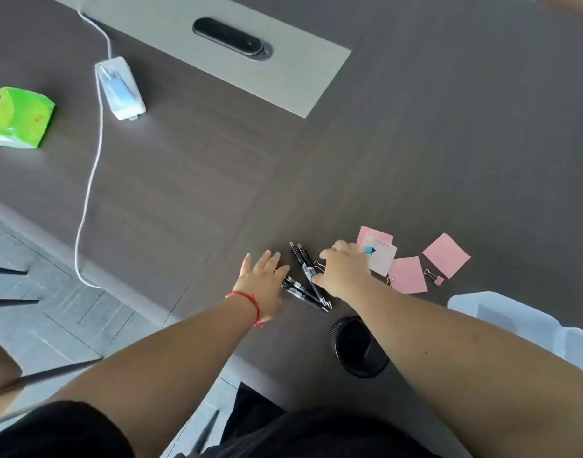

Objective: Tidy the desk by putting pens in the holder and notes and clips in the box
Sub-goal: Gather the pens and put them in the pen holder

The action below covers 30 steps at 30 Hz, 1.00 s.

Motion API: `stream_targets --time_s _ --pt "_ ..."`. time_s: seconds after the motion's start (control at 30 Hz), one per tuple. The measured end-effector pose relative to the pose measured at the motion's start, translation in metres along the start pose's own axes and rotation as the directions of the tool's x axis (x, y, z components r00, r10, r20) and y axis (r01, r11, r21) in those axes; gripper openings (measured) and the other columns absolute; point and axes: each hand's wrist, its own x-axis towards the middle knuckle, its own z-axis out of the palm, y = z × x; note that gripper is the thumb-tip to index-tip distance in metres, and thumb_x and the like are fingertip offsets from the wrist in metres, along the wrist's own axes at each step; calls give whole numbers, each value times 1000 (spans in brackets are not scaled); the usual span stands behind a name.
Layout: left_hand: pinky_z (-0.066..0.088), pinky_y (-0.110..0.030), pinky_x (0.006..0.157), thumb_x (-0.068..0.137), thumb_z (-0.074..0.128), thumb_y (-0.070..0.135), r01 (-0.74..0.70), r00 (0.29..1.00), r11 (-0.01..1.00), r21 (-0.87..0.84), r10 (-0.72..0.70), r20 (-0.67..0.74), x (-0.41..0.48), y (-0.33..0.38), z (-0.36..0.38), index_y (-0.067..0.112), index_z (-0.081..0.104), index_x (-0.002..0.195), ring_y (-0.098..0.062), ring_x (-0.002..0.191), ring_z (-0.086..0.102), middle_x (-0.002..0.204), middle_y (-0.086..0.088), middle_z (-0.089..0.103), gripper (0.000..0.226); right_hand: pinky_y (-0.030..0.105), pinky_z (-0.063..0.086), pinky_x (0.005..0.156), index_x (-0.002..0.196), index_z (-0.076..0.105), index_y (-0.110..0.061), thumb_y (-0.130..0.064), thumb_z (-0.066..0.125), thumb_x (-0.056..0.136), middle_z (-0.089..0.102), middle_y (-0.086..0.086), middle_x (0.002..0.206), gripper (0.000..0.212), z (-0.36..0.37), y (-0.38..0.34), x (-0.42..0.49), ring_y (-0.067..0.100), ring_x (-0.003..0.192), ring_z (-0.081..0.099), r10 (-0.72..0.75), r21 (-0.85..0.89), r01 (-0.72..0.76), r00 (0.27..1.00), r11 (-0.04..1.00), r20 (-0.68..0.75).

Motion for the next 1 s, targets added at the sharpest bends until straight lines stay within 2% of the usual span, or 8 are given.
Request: stream_targets --time_s 0.1,0.2,0.37,0.47,0.57,0.83,0.93,1.0 --pt "-1 -63 117 87 46 41 -33 998 999 30 34 -52 -2 2 2 30 29 146 -27 151 1 160 -4 16 62 38 38 93 125 57 -21 -56 61 81 50 3 127 57 6 -10 11 26 120 43 -8 -30 9 1000 1000 11" --pt "6 -61 118 89 46 34 -50 994 998 46 54 -100 0 4 2 24 39 138 -28 147 15 150 -6 31 51 39 38 96 125 55 -17 -58 63 78 52 4 125 62 7 -21 22 26 120 45 -25 -40 25 1000 999 -3" --pt "17 -58 116 85 50 18 -99 989 984 150 114 -94 8 2 2 18 47 126 -30 128 37 128 -7 45 41 40 42 91 121 53 -11 -46 65 79 57 8 123 55 10 -31 31 30 118 52 36 -27 -35 999 999 16" --pt "36 -48 98 86 44 9 -141 982 953 269 170 -86 11 6 1 11 48 124 -30 115 44 120 -8 50 39 38 44 90 120 51 -8 -45 62 79 58 10 123 56 11 -35 33 31 116 55 105 4 -105 994 994 33" --pt "39 -37 78 90 42 11 -138 987 942 305 158 -40 10 12 5 8 45 126 -30 113 47 123 -10 50 36 37 42 89 119 54 -9 -38 56 81 59 9 121 47 11 -39 32 30 114 57 134 -23 -134 991 991 16" --pt "48 -47 91 89 45 3 36 979 997 63 -48 196 -17 11 10 2 44 126 -38 114 54 126 -19 48 37 33 44 80 115 58 -11 -18 58 82 58 7 115 33 11 -39 28 30 101 65 83 -129 -70 991 989 103" --pt "52 -39 78 88 51 3 172 924 979 -107 -123 361 -35 -3 -7 -1 42 122 -38 101 66 101 -18 63 35 33 43 73 111 57 -8 -18 56 85 57 12 114 28 -5 -29 17 34 98 64 43 59 -47 997 997 69" --pt "48 -30 61 92 42 10 220 898 942 -252 -95 430 -46 -10 -29 7 46 101 -32 80 67 96 -18 71 11 31 41 66 95 56 -9 -22 56 83 61 13 102 17 -33 -22 2 34 85 62 23 214 -18 999 977 -23"
